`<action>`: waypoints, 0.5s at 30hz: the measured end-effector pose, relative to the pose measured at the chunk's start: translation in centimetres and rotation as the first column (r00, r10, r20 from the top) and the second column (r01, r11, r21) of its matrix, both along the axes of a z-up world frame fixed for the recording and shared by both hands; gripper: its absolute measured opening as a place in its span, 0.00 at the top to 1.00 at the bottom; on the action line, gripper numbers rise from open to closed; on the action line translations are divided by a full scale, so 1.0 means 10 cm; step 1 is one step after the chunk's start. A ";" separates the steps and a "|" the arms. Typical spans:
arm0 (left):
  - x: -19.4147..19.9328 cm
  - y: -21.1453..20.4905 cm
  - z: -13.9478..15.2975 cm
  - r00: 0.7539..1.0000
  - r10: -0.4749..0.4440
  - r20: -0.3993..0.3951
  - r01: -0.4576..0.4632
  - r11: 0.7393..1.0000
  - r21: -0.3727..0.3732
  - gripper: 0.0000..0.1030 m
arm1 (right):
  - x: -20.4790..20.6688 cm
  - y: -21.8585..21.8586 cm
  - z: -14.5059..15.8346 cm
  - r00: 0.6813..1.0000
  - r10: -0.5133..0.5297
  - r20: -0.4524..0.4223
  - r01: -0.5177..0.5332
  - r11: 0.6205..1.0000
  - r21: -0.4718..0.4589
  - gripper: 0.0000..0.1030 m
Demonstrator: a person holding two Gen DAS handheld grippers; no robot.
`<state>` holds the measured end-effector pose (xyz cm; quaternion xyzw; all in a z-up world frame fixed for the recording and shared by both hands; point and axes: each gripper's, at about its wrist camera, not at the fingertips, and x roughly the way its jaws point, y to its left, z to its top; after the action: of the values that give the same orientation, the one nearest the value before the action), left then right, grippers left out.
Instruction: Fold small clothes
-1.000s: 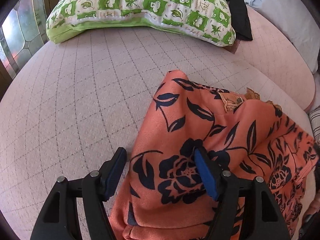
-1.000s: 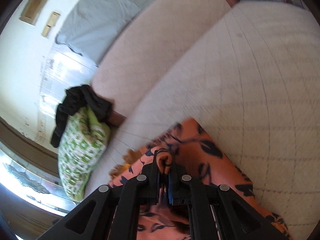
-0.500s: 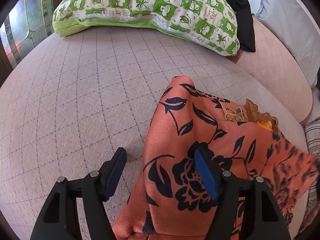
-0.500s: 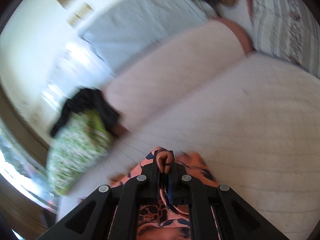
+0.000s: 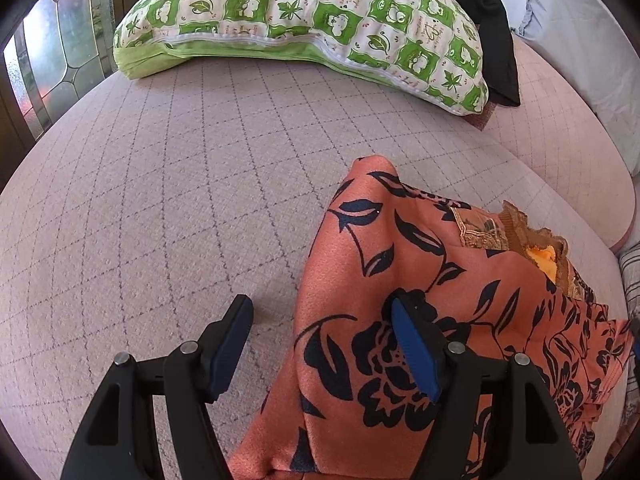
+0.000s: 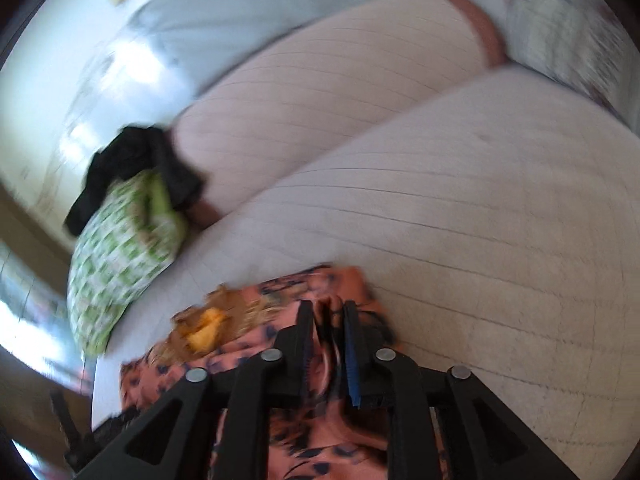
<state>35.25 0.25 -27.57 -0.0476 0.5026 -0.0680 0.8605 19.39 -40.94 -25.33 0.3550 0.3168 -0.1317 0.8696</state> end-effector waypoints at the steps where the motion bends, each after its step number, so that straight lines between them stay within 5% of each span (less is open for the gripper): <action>1: 0.00 0.01 0.01 1.000 0.008 0.003 -0.008 1.000 0.003 0.29 | 0.03 0.06 0.07 0.999 0.032 0.007 -0.032 0.999 -0.015 0.66; 2: -0.01 0.03 0.02 1.000 0.023 0.014 -0.023 1.000 0.013 0.29 | 0.06 0.12 0.12 0.999 0.049 0.005 -0.049 0.998 -0.033 0.59; 3: -0.02 0.05 0.05 0.998 0.047 0.039 -0.049 0.998 0.039 0.29 | 0.07 0.15 0.14 0.999 0.053 0.005 -0.053 0.998 -0.041 0.33; 4: -0.02 0.06 0.07 0.997 0.060 0.053 -0.063 0.996 0.060 0.29 | 0.08 0.17 0.17 0.999 0.048 0.022 -0.047 0.998 -0.042 0.26; 6: 0.00 0.11 0.04 0.996 0.077 0.038 -0.079 0.996 0.048 0.29 | 0.09 0.25 0.24 0.997 0.039 0.073 -0.035 0.998 -0.061 0.26; 10: 0.02 0.15 0.03 0.995 0.094 0.027 -0.095 0.995 0.027 0.29 | 0.37 0.71 0.44 0.971 0.213 0.106 -0.200 0.972 -0.122 0.28; 14: 0.02 0.10 0.03 0.995 0.089 0.037 -0.092 0.994 0.060 0.29 | 0.81 1.40 0.46 0.896 0.444 0.025 -0.434 0.886 -0.162 0.30; 15: 0.02 0.09 0.04 0.995 0.090 0.038 -0.093 0.994 0.063 0.29 | 0.90 1.54 0.41 0.876 0.481 -0.010 -0.476 0.863 -0.168 0.40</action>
<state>35.40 1.17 -27.18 -0.0416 0.4865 -0.0130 0.8726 28.41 -25.53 -21.19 0.1941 0.3691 0.0681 0.9063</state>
